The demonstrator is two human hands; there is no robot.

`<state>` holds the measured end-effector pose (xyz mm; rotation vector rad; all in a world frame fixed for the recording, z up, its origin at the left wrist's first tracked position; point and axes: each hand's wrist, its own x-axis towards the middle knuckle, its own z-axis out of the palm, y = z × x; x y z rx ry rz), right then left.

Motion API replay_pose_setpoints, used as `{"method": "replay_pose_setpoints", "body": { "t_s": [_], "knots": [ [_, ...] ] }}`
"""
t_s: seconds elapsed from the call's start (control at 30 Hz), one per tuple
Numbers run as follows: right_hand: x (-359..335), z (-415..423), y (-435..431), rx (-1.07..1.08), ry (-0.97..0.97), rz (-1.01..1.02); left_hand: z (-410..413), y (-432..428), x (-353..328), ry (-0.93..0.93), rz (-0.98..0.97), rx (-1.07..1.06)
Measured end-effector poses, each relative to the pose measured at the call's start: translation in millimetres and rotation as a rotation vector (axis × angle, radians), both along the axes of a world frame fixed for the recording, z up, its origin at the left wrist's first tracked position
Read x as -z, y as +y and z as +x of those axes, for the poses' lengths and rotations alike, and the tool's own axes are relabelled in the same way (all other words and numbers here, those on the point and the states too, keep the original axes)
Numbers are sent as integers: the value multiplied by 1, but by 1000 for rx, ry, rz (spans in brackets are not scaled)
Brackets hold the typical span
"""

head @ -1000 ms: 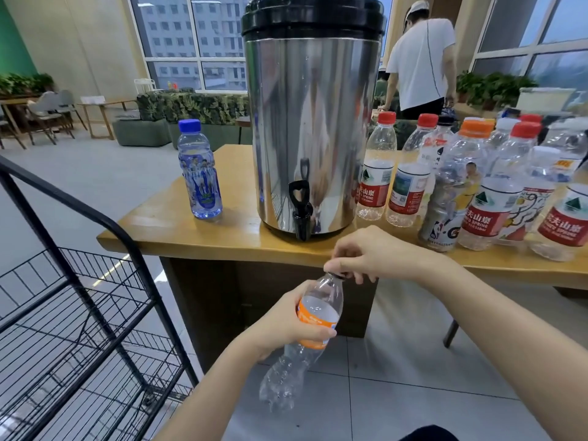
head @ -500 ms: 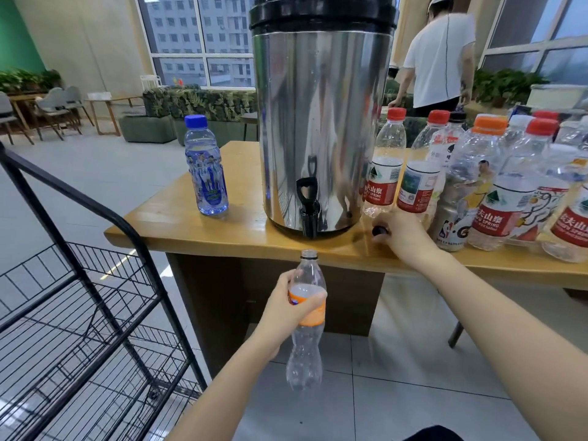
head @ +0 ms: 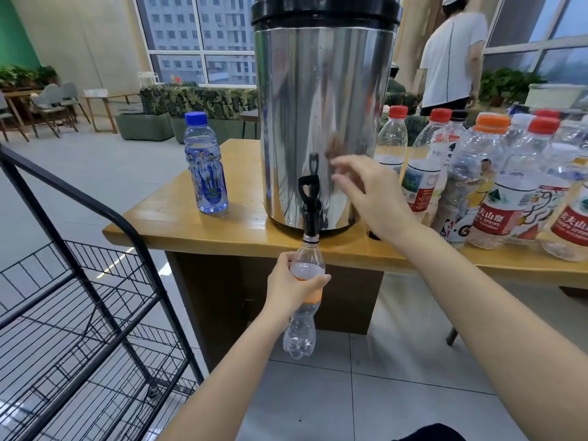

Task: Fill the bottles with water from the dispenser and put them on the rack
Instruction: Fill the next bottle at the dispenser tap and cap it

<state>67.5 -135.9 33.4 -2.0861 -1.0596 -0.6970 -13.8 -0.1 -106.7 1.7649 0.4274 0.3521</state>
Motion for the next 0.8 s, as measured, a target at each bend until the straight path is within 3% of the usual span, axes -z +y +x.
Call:
{"method": "replay_pose_setpoints", "body": {
  "t_s": [0.1, 0.2, 0.4, 0.8],
  "knots": [
    [-17, -17, 22, -118, -21, -88, 3, 0, 2, -16, 0, -17],
    [-18, -21, 33, -84, -45, -174, 5, 0, 4, -20, 45, -37],
    [-13, -15, 37, 8, -23, -130, 5, -2, 3, -32, 68, -40],
    [21, -26, 13, -118, -367, -121, 3, -6, 5, -65, 38, -46]
  ]
}}
